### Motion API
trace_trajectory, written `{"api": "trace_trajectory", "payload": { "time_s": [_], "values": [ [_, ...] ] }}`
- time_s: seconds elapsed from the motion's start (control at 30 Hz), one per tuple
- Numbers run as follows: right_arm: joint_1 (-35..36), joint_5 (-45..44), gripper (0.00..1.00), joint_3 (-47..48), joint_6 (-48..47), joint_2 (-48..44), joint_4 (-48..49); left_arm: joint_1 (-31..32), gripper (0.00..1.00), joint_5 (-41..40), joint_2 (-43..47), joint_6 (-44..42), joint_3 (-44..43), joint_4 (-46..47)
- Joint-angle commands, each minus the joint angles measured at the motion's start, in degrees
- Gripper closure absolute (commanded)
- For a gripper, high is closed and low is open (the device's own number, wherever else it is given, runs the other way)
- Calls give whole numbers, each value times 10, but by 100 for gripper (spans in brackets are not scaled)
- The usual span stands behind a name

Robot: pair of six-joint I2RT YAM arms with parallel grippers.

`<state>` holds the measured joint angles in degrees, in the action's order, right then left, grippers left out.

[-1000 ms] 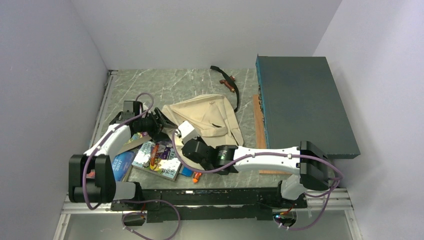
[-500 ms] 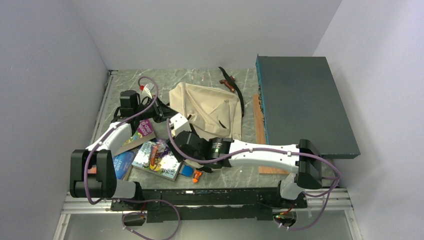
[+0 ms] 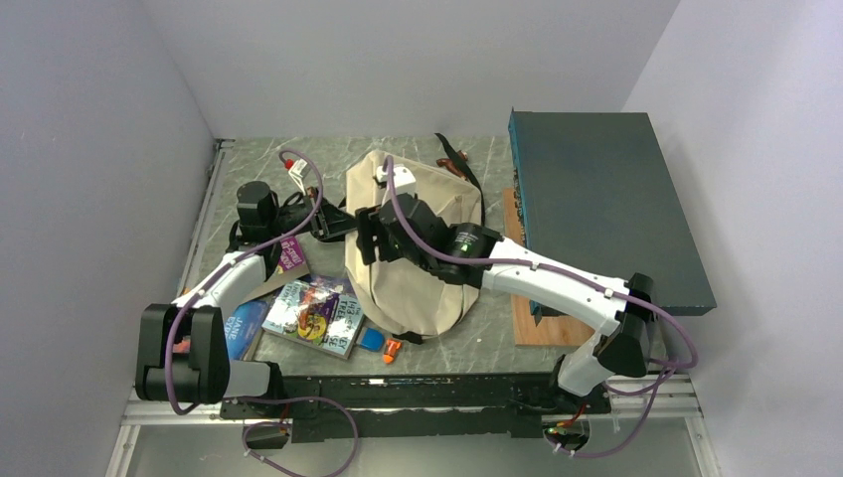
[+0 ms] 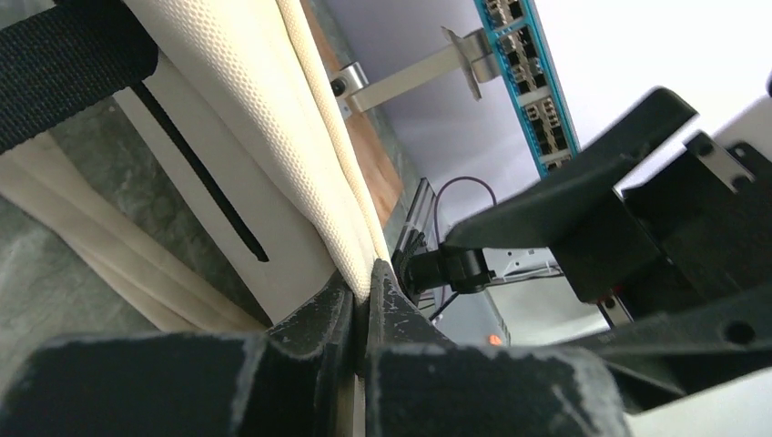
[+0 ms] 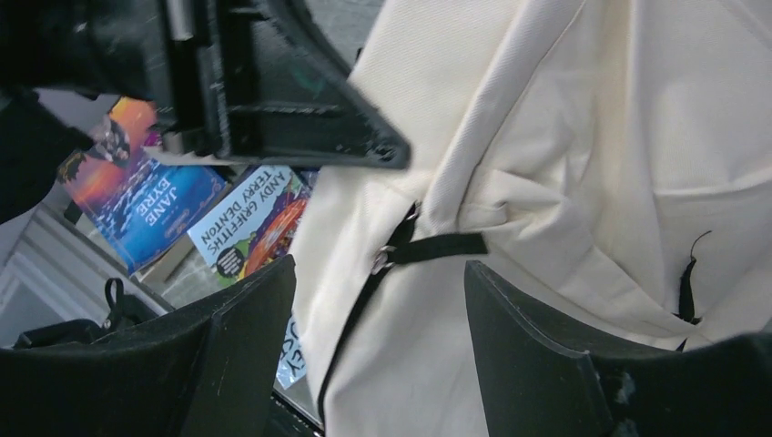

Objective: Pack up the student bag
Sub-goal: Unzip the student bag at the center of the board.

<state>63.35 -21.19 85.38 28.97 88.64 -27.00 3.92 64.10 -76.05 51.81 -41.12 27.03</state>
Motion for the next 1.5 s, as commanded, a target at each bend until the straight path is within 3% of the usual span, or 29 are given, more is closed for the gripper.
{"api": "trace_trajectory", "payload": {
  "time_s": [0.0, 0.37, 0.6, 0.9, 1.17, 1.3, 1.4, 1.47],
  "values": [
    [-18, 20, 31, 8, 38, -29, -11, 9, 100, 40, 33, -7, -8, 65],
    [-72, 115, 44, -72, 45, -63, 58, 16, 100, 50, 27, 7, -5, 91],
    [-78, 185, 46, -127, 14, -91, 133, 18, 100, 57, 24, 16, -5, 105],
    [-97, 191, 50, -158, 21, -99, 171, 20, 100, 60, 21, 24, -4, 115],
    [-104, 237, 64, -160, 28, -88, 199, 21, 100, 61, 20, 23, -4, 112],
    [-104, 248, 63, -173, 30, -93, 209, 21, 100, 62, 18, 27, -4, 119],
    [-105, 233, 53, -180, 28, -98, 199, 21, 100, 63, 16, 30, -4, 124],
    [-106, 219, 52, -183, 26, -99, 188, 21, 100, 63, 16, 30, -4, 123]
  ]
}}
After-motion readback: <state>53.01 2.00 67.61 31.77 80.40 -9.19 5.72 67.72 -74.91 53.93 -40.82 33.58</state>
